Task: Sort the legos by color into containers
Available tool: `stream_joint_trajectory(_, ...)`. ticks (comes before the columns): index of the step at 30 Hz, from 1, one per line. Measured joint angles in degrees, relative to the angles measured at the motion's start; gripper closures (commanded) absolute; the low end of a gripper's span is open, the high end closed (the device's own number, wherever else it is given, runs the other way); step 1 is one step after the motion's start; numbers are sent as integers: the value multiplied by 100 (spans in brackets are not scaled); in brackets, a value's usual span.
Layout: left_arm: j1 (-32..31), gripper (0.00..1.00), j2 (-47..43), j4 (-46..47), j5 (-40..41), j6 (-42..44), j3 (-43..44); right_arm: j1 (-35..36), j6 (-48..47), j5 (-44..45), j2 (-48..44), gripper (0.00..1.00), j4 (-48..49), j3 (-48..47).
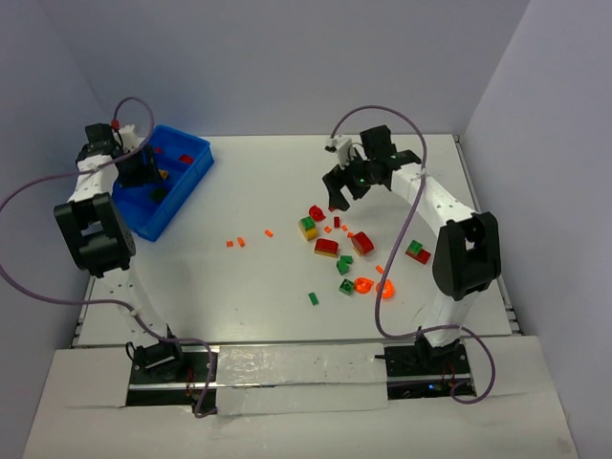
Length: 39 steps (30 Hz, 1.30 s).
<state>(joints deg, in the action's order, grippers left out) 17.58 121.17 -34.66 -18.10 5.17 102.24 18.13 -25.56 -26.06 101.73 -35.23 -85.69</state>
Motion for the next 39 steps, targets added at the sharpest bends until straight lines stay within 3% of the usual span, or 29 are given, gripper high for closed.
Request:
stream_joint_trajectory(6, -134, 27, -626, 207, -251, 19, -199, 578, -147, -78, 59, 18, -351, -29)
stream_joint_trajectory(14, -513, 26, -1473, 564, -324, 48, -861, 1033, 644, 107, 980, 21, -756, -833)
stream_joint_trajectory(34, -478, 26, -1744, 793, -221, -3, -1396, 1389, 1629, 1241, 1776, 39, -916, -1273)
stream_joint_trajectory(39, -478, 26, -1745, 794, -190, -3, -1437, 1439, 1688, 1429, 1933, 53, -903, -1363)
